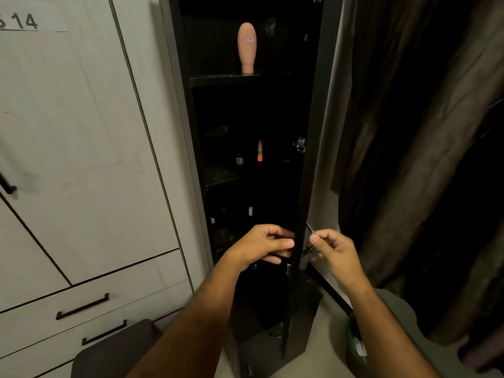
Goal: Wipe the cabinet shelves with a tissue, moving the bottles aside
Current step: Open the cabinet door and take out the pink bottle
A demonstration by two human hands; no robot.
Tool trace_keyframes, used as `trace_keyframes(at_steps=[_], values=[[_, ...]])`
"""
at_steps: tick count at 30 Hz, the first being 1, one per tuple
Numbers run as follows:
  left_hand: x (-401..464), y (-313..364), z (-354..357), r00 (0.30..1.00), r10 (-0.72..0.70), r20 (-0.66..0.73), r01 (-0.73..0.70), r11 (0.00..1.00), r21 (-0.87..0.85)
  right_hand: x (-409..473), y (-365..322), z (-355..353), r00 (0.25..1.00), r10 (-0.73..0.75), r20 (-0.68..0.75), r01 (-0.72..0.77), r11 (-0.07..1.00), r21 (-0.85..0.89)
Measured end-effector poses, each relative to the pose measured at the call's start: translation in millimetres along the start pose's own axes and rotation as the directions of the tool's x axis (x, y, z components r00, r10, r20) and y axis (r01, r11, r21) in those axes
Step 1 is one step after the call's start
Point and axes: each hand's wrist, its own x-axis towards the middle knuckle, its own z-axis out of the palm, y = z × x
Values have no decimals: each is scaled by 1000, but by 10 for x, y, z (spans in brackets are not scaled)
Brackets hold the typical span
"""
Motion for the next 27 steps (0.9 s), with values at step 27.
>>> trace_keyframes(at_steps=[27], values=[[1062, 75, 1905, 972, 51, -230, -52, 999, 3, -38, -168, -1753, 964, 89, -249, -102, 994, -42]])
